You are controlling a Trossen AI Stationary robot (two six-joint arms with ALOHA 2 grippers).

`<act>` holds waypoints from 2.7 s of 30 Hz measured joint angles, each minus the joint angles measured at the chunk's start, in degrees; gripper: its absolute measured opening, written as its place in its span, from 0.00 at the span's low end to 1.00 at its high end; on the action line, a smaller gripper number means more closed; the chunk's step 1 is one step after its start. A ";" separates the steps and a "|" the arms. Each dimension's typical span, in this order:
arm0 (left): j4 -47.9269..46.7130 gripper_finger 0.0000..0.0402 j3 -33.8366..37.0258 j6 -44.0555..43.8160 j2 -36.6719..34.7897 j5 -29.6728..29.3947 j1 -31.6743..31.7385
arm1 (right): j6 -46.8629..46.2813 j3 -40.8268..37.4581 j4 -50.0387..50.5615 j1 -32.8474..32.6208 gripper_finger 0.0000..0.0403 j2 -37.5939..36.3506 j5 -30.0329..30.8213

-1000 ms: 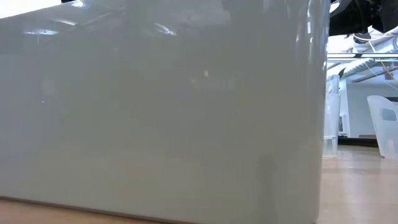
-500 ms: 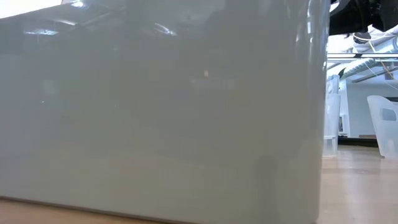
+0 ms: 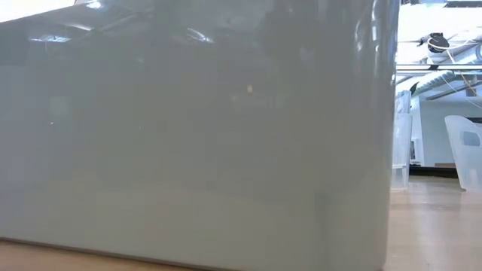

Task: Stack baskets by color
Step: Stack the bottom gray bin on top of the top gray bin

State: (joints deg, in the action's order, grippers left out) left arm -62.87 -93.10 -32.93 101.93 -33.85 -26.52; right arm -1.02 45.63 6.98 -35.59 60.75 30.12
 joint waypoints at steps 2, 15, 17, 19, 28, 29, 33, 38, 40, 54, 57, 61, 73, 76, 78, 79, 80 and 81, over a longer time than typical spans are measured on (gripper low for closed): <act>0.02 0.27 0.00 -1.69 0.00 -0.33 -0.84 | -1.34 1.22 -1.27 -1.13 0.84 2.57 -0.39; 8.01 0.26 0.00 -6.27 -0.39 -0.13 -5.63 | -2.52 23.37 3.16 -4.75 0.84 30.09 -9.13; 10.23 0.26 0.00 -6.38 -0.39 -0.14 -6.22 | -2.09 26.99 6.29 -4.84 0.84 33.06 -10.82; 12.36 0.26 0.00 -6.38 -0.39 -0.28 -6.88 | -1.40 29.28 7.66 -4.85 0.84 35.35 -12.44; 16.40 0.26 0.00 -1.48 -0.39 -2.21 -8.49 | 2.35 30.11 10.60 -2.96 0.80 39.59 -21.38; 16.39 0.26 0.00 -1.44 -0.39 -2.20 -8.51 | 2.89 30.11 11.07 -2.87 0.80 39.59 -21.30; 16.44 0.26 0.00 0.67 -0.39 -2.20 -8.47 | 5.82 30.11 11.30 -2.10 0.77 39.59 -21.35; 16.48 0.26 0.00 4.23 -0.39 -2.22 -8.17 | 6.87 30.11 12.02 -1.12 0.73 39.92 -21.39; 16.50 0.26 0.00 5.42 -0.39 -2.20 -7.97 | 7.23 29.55 11.89 -1.10 0.71 40.03 -21.37; 16.50 0.26 0.00 9.46 -0.39 -2.22 -6.76 | 11.39 20.54 -2.37 1.29 0.51 39.96 -21.22; 16.50 0.26 0.00 9.97 -0.37 -2.20 -6.61 | 11.37 19.58 -2.32 2.33 0.46 39.94 -21.53; 16.50 0.26 0.00 9.92 -0.38 -2.22 -6.47 | 12.37 18.11 -2.34 3.13 0.39 39.94 -25.01; 16.68 0.26 0.00 9.77 -0.37 -2.20 -6.23 | 19.12 17.07 -2.27 3.28 0.11 39.92 -25.98; 16.68 0.26 0.01 9.71 -0.37 -2.20 -6.23 | 19.83 17.06 -2.25 3.28 0.05 39.92 -26.00; 16.67 0.26 0.01 9.70 -0.37 -2.20 -6.23 | 20.21 17.04 -2.26 3.26 0.02 39.92 -26.04; 16.66 0.26 0.02 9.70 -0.37 -2.20 -6.23 | 20.52 17.04 -2.18 3.26 0.01 39.92 -26.22; 16.68 0.26 0.02 9.71 -0.37 -2.20 -6.23 | 20.93 17.04 -2.18 3.26 0.01 39.93 -26.21; 16.68 0.26 0.02 9.74 -0.37 -2.20 -6.23 | 21.26 17.04 -2.18 3.26 0.01 39.96 -26.18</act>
State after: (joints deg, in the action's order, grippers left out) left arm -46.19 -93.08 -23.19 101.56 -36.05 -32.75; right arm 20.23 62.67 4.80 -32.34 100.71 3.94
